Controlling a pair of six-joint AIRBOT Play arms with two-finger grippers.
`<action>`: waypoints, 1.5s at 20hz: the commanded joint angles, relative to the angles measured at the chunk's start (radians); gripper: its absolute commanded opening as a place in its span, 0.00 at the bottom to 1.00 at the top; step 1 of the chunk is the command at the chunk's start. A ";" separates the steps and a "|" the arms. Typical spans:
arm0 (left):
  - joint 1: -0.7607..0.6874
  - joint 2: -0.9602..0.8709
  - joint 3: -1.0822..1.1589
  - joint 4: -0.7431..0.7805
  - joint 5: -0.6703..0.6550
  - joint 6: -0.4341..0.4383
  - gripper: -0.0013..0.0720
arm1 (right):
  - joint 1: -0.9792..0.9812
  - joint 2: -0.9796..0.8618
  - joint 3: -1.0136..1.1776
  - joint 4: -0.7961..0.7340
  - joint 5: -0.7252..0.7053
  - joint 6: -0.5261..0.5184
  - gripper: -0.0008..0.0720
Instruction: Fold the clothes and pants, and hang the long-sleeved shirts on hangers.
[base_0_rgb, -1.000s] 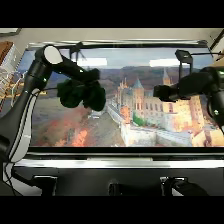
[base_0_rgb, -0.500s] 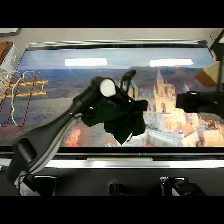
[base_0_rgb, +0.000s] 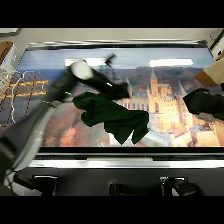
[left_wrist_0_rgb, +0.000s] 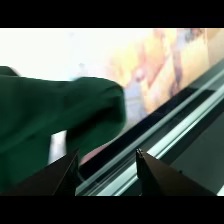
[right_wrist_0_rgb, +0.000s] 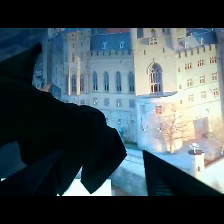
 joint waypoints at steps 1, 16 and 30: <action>0.190 0.179 0.001 0.206 -0.276 0.070 0.55 | 0.001 0.006 -0.018 -0.047 0.041 0.006 0.72; 0.739 0.948 -0.870 0.413 -0.293 0.147 0.55 | -0.271 -0.420 -0.557 0.735 0.153 -0.393 0.95; 0.739 1.028 -1.209 0.027 -0.084 0.145 0.56 | -0.256 -0.454 -0.824 0.858 0.449 -0.441 0.95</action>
